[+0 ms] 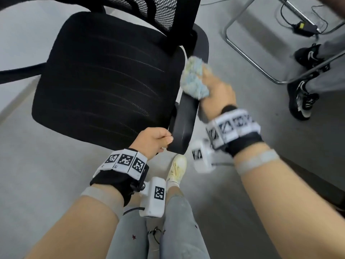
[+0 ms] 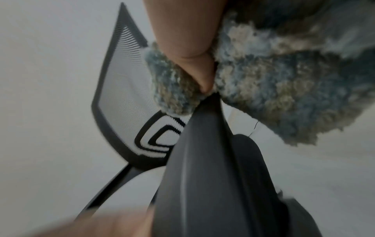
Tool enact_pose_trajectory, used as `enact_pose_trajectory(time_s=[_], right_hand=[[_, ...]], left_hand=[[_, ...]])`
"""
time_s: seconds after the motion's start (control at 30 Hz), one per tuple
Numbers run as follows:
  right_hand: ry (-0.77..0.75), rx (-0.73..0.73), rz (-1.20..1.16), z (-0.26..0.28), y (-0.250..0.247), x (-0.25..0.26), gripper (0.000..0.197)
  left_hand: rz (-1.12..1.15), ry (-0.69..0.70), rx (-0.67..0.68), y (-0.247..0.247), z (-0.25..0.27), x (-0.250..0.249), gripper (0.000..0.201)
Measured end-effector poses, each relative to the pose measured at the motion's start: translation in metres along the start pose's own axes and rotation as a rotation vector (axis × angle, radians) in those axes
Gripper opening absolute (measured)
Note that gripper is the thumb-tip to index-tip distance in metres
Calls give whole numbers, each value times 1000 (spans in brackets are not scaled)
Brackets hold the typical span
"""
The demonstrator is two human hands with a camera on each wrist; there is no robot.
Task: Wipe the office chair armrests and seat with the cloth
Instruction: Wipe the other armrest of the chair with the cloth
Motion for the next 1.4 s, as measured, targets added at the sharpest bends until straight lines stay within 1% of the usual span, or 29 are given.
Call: enact_pose_trajectory(time_s=[0.03,0.13,0.2,0.3,0.4,0.47,0.5,0.57,0.67,0.7,0.77,0.83,0.9,0.93,0.97,1.03,1.1,1.13,1.17,1.2,1.23,1.27,1.3,1.37,1.4], right_hand=[[-27,30,5,21,9,2,61],[-116,80,-45,83,32,8,56],[-153,53,-33,94,34,12,52],[-146,53,-5,62,23,19,49],[12,34,-20,8,4,11,52],[62,-25,-39,-12,-11,10,54],[62,-35,-40,-13,-13,11,55],[28,16,-8,5,-5,14,57],[-115,116,26,54,20,15,54],[-139,126,39,60,22,12,54],[-127,96,42,45,14,5,50],[-63,35,2,9,3,-2,44],[0,-12,-95,-18,-6,-7,46],[2,-32,-134,-23,-6,-9,48],[-24,-40,-164,-20,-4,-8,51],[-145,-27,-208,7,7,-6,56],[-298,13,-137,52,24,-10,62],[-342,28,-75,75,32,-14,57],[-362,25,-7,95,37,-19,47],[-362,5,54,107,38,-25,37],[-350,-18,94,114,35,-28,34],[-328,-47,85,114,31,-31,34],[-285,-91,29,108,24,-35,35],[-203,-238,-132,85,3,-41,42],[-194,-309,-196,70,-6,-42,42]], left_hand=[[0,-2,2,0,-1,-1,21],[15,-11,9,1,-1,2,22],[34,-10,8,4,1,5,22],[10,3,-17,4,1,5,23],[-25,33,-50,5,0,-4,24],[-42,41,-69,6,-2,-9,24],[-59,44,-85,6,-2,-10,23],[-101,61,-126,6,-3,-12,23],[-140,84,-156,7,-3,-15,21],[-137,87,-151,8,-4,-15,21],[-108,91,-124,9,-6,-19,23],[-77,94,-97,9,-9,-23,19],[-78,99,-91,9,-11,-27,17],[-81,100,-89,9,-12,-28,17],[-81,102,-83,10,-14,-29,18],[-70,95,-73,10,-17,-29,20],[-54,83,-60,9,-21,-30,20],[-50,81,-52,9,-22,-30,20],[-52,85,-47,9,-23,-31,19],[-53,93,-47,10,-24,-31,18],[-47,98,-51,10,-24,-31,17],[-38,100,-57,10,-24,-31,17],[-30,102,-65,10,-23,-31,18],[-29,108,-79,9,-23,-32,17],[-32,108,-83,10,-23,-33,17]])
Point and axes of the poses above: each hand's wrist, its own z-axis away from the middle knuckle, its own y-axis out of the palm, x = y × z, the point moved 6 cm from there along -z, towards the middle knuckle, and after that the axes turned 6 degrees about -y, right-handed, at the moved point
